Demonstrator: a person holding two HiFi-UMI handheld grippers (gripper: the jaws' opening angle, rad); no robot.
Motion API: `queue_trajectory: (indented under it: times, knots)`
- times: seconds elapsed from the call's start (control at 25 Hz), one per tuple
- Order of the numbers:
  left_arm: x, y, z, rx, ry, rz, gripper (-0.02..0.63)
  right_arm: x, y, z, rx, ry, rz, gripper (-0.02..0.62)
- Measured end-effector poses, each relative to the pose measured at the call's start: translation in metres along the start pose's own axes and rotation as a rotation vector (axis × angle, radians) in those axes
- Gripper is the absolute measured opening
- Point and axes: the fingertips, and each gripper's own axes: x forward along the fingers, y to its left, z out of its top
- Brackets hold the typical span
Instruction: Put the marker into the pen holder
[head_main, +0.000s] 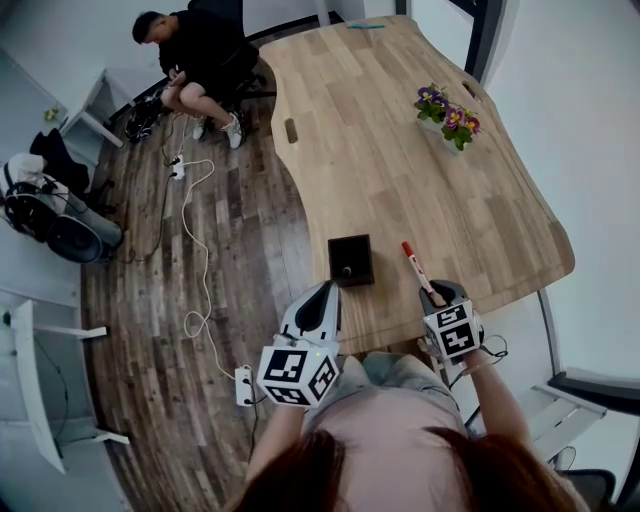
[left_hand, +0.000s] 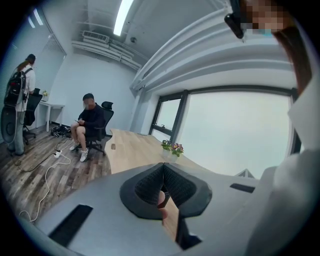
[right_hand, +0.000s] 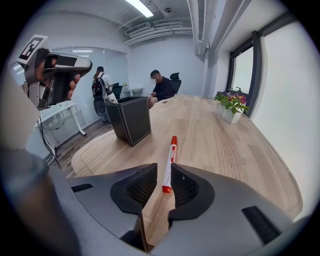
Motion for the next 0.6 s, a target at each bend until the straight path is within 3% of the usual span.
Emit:
queue_trajectory:
  times: [0.6]
  knots:
    - [-0.006,-0.001,-0.014,-0.007,0.02,0.038,0.0,0.02,-0.005,-0.028,0.023,0.064,0.022,0.077]
